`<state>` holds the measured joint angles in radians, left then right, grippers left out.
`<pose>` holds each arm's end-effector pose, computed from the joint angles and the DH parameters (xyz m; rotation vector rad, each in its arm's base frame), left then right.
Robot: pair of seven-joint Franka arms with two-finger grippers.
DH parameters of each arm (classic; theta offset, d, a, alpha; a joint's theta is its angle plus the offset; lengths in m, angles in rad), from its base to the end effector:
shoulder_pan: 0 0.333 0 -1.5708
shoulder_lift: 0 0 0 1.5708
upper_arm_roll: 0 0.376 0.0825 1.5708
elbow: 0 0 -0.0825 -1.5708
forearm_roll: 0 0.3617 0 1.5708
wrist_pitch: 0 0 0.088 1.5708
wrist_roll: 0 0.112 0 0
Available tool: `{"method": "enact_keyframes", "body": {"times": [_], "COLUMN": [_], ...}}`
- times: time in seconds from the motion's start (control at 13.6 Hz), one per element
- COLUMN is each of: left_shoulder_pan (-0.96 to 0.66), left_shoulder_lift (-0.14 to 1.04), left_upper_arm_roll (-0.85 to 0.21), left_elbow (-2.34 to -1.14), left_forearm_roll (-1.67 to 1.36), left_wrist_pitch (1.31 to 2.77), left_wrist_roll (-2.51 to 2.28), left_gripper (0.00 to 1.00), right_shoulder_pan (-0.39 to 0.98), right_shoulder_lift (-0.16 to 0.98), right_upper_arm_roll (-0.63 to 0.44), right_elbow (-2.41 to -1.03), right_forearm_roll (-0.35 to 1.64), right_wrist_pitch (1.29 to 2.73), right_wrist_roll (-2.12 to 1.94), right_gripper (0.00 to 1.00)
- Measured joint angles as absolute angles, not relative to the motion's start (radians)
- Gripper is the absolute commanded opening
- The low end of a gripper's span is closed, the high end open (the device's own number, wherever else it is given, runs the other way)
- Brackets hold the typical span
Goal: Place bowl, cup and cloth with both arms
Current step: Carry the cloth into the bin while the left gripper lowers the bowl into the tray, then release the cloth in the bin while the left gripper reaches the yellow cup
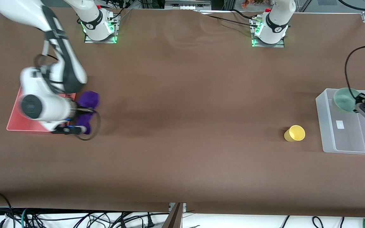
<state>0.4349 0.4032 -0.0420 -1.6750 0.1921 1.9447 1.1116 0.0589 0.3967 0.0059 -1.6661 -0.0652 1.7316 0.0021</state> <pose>0.5961 0.2659 0.4212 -2.8571 1.2057 0.3174 0.6252 0.0338 0.4154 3.0271 0.1269 -0.5029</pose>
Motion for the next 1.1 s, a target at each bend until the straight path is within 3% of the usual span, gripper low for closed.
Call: {"method": "enact_keyframes", "body": {"times": [0.15, 0.22, 0.29, 0.37, 0.51, 0.74, 0.81, 0.88, 0.96, 1.1], "left_shoulder_pan": [0.5, 0.519, 0.529, 0.53, 0.53, 0.529, 0.528, 0.524, 0.518, 0.497], "left_shoulder_lift": [0.529, 0.589, 0.644, 0.689, 0.724, 0.687, 0.657, 0.621, 0.591, 0.554], "left_upper_arm_roll": [-0.042, -0.042, -0.043, -0.044, -0.048, -0.064, -0.078, -0.098, -0.118, -0.169], "left_elbow": [-1.611, -1.593, -1.583, -1.573, -1.554, -1.502, -1.479, -1.453, -1.427, -1.388], "left_forearm_roll": [0.192, 0.192, 0.192, 0.192, 0.192, 0.186, 0.176, 0.17, 0.167, 0.161], "left_wrist_pitch": [1.997, 2.051, 2.102, 2.132, 2.143, 2.09, 2.043, 1.979, 1.916, 1.836], "left_wrist_roll": [1.118, 1.12, 1.12, 1.12, 1.119, 1.111, 1.103, 1.081, 1.039, 0.884], "left_gripper": [0.0, 0.28, 0.9, 1.0, 1.0, 1.0, 1.0, 1.0, 1.0, 1.0], "right_shoulder_pan": [0.052, 0.05, 0.044, 0.037, 0.033, 0.038, 0.04, 0.041, 0.041, 0.042], "right_shoulder_lift": [0.372, 0.372, 0.377, 0.385, 0.398, 0.417, 0.421, 0.425, 0.429, 0.43], "right_upper_arm_roll": [-0.124, -0.194, -0.256, -0.304, -0.344, -0.347, -0.347, -0.347, -0.347, -0.347], "right_elbow": [-1.66, -1.662, -1.667, -1.676, -1.706, -1.774, -1.795, -1.81, -1.82, -1.822], "right_forearm_roll": [-0.066, -0.065, -0.065, -0.065, -0.063, -0.062, -0.062, -0.062, -0.062, -0.062], "right_wrist_pitch": [1.664, 1.655, 1.654, 1.655, 1.664, 1.711, 1.724, 1.738, 1.751, 1.759], "right_wrist_roll": [-0.19, -0.283, -0.358, -0.409, -0.426, -0.369, -0.351, -0.343, -0.34, -0.338], "right_gripper": [0.0, 0.0, 0.0, 0.0, 0.0, 0.0, 0.15, 0.74, 1.0, 1.0]}}
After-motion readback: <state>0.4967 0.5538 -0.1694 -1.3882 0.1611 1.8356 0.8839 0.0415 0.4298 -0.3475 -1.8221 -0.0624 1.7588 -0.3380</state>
